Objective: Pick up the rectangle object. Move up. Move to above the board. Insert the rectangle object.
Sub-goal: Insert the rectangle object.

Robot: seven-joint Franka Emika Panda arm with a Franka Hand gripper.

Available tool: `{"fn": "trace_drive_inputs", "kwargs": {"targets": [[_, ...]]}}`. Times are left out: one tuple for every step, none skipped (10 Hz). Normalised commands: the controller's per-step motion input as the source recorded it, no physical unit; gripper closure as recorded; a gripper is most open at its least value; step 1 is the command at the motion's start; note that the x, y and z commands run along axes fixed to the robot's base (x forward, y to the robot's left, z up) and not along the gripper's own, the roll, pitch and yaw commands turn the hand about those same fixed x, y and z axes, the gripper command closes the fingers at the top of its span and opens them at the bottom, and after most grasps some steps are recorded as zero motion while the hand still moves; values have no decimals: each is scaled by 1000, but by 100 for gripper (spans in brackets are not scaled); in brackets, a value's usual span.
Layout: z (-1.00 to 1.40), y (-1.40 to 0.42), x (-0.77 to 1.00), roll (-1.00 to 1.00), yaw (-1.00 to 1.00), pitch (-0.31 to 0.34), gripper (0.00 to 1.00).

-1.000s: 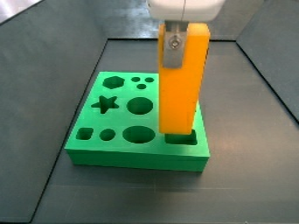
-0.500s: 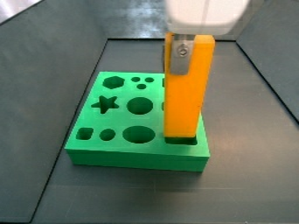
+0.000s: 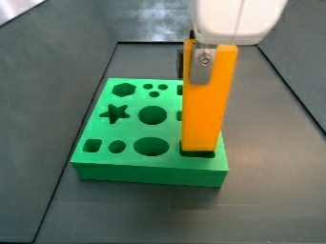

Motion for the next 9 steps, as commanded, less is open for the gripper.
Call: {"fn": "trace_drive_inputs", "kwargs": {"targets": [[-74,0,71,49,11,0,100],[-91,0,40,66,3,0,100],[-69,-17,3,59,0,0,100],[-97,-34,6,69,0,0,100],[-97,-77,0,74,0,0,100],[-91,-114,0,59,0,0,100],[-94,-137,3,53,0,0,100],[-97,-126,9,51,0,0,100],[-194,-63,74,87,6,0,100]]}}
